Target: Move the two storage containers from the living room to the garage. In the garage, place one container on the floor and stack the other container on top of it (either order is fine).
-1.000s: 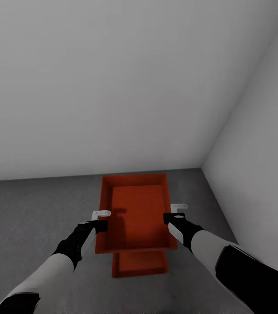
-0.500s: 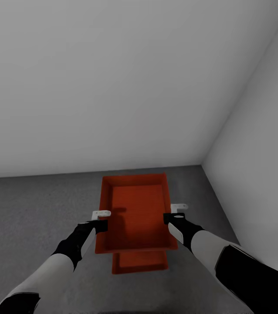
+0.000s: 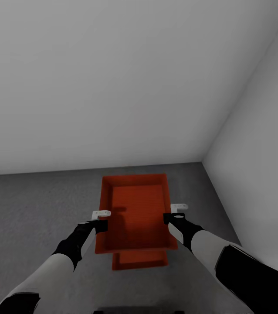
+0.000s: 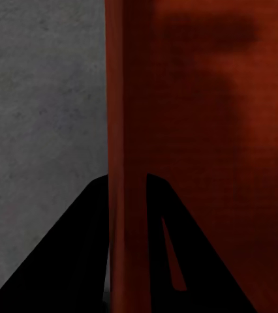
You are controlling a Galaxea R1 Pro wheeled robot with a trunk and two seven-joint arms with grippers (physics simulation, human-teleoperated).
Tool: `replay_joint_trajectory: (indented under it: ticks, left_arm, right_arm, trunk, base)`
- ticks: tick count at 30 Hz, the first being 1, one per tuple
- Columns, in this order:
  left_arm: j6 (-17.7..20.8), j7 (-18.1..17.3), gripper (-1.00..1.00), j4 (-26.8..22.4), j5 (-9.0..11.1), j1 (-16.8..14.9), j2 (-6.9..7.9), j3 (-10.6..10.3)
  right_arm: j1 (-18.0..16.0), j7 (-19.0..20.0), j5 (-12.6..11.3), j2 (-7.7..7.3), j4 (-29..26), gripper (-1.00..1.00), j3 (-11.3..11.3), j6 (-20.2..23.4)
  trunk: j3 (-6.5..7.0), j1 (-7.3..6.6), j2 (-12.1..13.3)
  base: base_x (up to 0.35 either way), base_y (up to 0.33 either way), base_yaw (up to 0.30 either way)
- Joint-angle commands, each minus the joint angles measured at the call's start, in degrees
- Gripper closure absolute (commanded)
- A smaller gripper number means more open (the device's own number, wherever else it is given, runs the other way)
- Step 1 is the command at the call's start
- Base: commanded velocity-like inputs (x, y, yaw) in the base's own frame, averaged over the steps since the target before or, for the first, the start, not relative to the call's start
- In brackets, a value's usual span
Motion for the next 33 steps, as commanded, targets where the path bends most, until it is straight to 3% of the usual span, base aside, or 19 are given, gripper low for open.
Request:
replay_joint_trajectory:
  ticks: [1, 33]
  left_arm:
    - [0.3, 0.6, 1.00, 0.9, 0.5, 0.0, 0.07, -0.5]
    - [0.3, 0.8, 1.00, 0.9, 0.5, 0.0, -0.02, -0.5]
  right_arm:
    - [-0.1, -0.2, 0.8, -0.53, -0.3, 1.00, -1.5, 0.4]
    - [-0.1, -0.2, 0.8, -0.51, -0.3, 1.00, -1.5, 0.4]
  trunk:
    - [-0.17, 0.02, -0.1]
    - [-3.13, 0.02, -0.1]
  base:
    - [0.000, 0.000, 0.000]
    - [0.000, 0.000, 0.000]
